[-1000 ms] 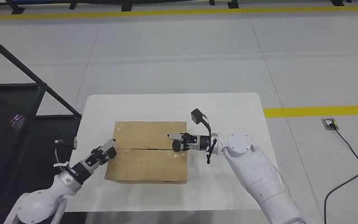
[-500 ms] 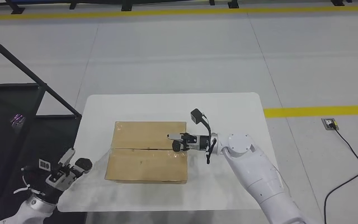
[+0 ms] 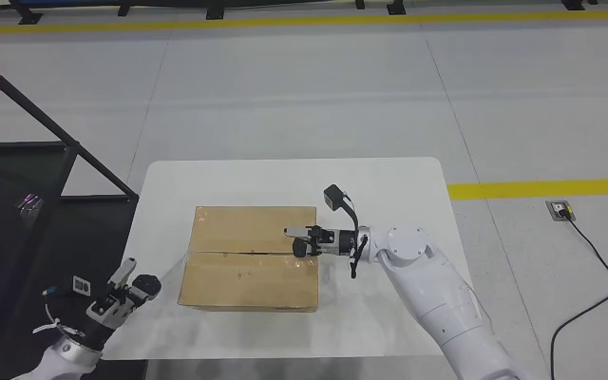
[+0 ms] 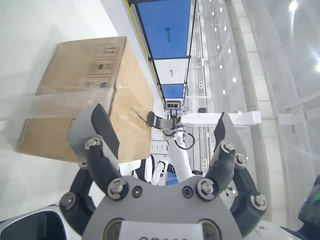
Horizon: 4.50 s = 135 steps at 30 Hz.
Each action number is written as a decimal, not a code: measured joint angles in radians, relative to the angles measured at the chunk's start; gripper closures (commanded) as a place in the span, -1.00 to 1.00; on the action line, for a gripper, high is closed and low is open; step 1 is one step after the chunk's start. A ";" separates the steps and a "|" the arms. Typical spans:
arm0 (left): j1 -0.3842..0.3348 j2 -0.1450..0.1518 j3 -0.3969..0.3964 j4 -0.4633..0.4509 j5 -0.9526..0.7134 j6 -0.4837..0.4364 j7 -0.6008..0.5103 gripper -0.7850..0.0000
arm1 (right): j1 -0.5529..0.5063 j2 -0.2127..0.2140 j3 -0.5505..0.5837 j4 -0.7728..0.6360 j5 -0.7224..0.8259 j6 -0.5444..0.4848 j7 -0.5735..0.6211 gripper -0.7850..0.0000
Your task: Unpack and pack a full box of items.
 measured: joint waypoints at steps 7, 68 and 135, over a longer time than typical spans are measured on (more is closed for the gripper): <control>0.030 -0.035 0.127 0.087 -0.014 -0.072 0.240 -1.00 | 0.000 0.000 0.000 0.000 0.000 0.000 0.000 -1.00; -0.136 -0.116 0.099 -0.146 0.177 -0.077 0.323 -1.00 | -0.354 0.085 0.094 -0.664 -0.348 -0.229 -0.171 -1.00; -0.305 -0.217 0.453 -0.206 0.552 0.026 0.405 -1.00 | -0.540 0.188 0.191 -0.774 -0.343 -0.221 -0.307 -1.00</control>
